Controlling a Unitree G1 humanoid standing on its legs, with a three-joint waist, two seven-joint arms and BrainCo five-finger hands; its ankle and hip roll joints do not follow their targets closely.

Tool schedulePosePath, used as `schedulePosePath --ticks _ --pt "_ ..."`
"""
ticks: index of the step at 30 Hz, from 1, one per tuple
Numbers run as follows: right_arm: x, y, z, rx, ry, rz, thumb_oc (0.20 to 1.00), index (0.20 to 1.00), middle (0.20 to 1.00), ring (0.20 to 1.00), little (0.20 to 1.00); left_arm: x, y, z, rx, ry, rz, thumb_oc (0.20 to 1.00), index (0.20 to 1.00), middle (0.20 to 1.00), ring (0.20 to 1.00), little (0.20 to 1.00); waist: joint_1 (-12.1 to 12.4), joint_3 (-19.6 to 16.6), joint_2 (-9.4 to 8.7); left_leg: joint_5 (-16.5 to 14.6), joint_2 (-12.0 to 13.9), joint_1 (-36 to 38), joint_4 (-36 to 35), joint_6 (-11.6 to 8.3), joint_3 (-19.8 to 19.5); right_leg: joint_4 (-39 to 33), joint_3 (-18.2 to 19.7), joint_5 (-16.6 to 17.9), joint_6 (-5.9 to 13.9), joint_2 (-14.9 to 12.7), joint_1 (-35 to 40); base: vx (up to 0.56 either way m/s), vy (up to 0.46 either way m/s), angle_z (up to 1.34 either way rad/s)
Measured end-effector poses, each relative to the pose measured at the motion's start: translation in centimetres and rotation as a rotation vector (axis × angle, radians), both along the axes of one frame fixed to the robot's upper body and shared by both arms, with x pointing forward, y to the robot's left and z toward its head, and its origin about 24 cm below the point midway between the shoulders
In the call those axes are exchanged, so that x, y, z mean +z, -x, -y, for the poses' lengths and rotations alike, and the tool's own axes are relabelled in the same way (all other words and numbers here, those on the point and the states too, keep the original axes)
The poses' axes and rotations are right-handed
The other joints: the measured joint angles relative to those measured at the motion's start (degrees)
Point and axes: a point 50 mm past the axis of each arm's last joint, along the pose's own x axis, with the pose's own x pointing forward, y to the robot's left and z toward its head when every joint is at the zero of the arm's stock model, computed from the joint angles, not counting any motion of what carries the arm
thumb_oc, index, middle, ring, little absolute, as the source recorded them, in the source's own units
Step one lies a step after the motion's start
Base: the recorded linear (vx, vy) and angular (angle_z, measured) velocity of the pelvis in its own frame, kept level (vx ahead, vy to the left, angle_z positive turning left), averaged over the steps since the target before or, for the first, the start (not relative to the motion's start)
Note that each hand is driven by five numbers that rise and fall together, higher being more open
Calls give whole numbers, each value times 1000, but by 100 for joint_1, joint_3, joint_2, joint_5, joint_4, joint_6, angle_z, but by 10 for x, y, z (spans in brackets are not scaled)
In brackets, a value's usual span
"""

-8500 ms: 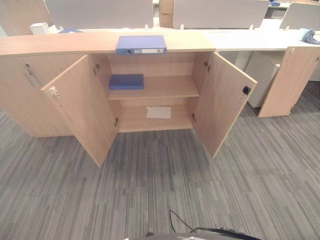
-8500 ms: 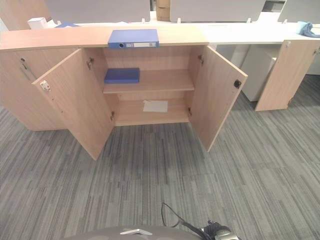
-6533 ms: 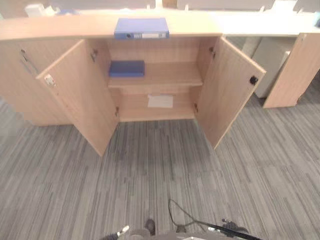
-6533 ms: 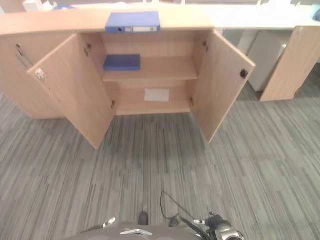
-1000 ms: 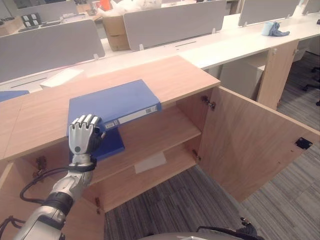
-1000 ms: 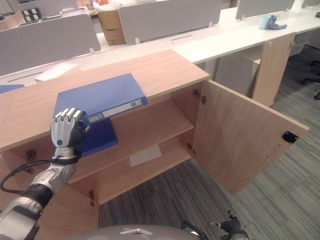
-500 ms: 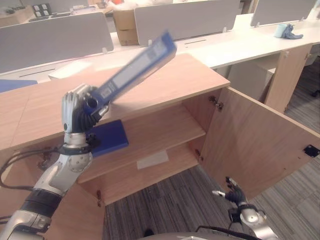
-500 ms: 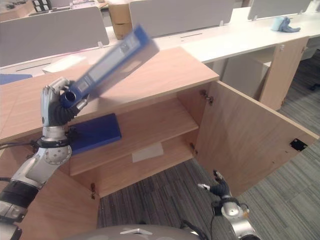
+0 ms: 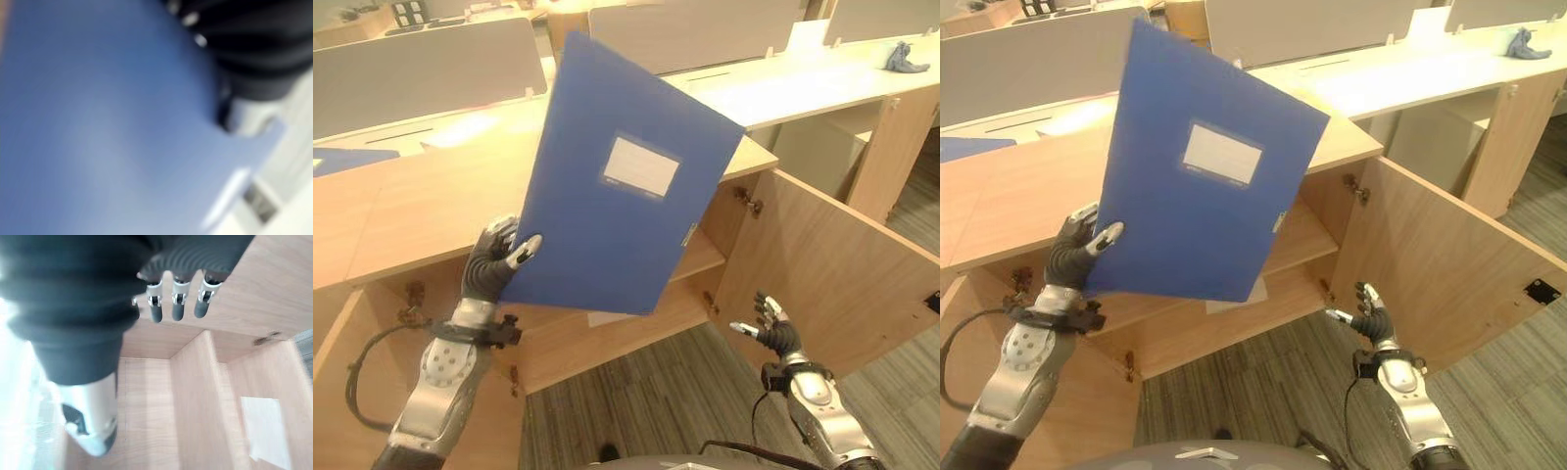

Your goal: Put the empty folder in the office cabinet

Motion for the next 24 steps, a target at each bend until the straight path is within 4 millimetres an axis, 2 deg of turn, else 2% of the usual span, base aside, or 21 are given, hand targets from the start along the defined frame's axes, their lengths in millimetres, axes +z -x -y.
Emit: schedulePosePath --ticks 5,9,11,13,19,24 --pt "37 -11 10 10 -16 148 1000 1000 1000 1000 1000 -3 4 -7 38 101 10 200 200 200 200 200 279 28 -63 6 2 -48 1 -5 -119 10 -107 -17 -14 18 8 10 0 12" --pt "60 -28 5 63 -108 239 1000 1000 1000 1000 1000 -6 6 -15 58 168 19 200 200 200 200 200 420 13 -117 44 -1 -110 2 -31 -202 30 -234 -12 -28 24 10 27 -6 12" --pt "68 -37 -1 88 -146 269 1000 1000 1000 1000 1000 -6 6 -14 65 177 30 200 200 200 200 200 452 4 -162 59 -10 -127 2 -18 -259 32 -278 2 -48 25 23 30 -1 14" --pt "87 -50 -8 123 -165 337 1000 1000 1000 1000 1000 -6 1 -10 52 182 38 200 200 200 200 200 576 -20 -219 85 -13 -127 3 12 -302 31 -305 -5 -47 28 18 59 2 11" --pt "116 -69 -28 226 -224 418 1000 1000 1000 1000 1000 -6 -4 -7 37 123 47 200 200 200 200 200 744 -20 -250 76 -32 -133 2 -4 -382 32 -409 -14 -46 21 79 60 -2 8" --pt "156 -89 -56 333 -267 479 1000 1000 1000 1000 1000 -2 -17 -1 -3 39 68 200 200 200 200 200 873 -33 -298 88 -35 -160 2 -8 -444 32 -452 -29 -23 24 77 69 3 6"
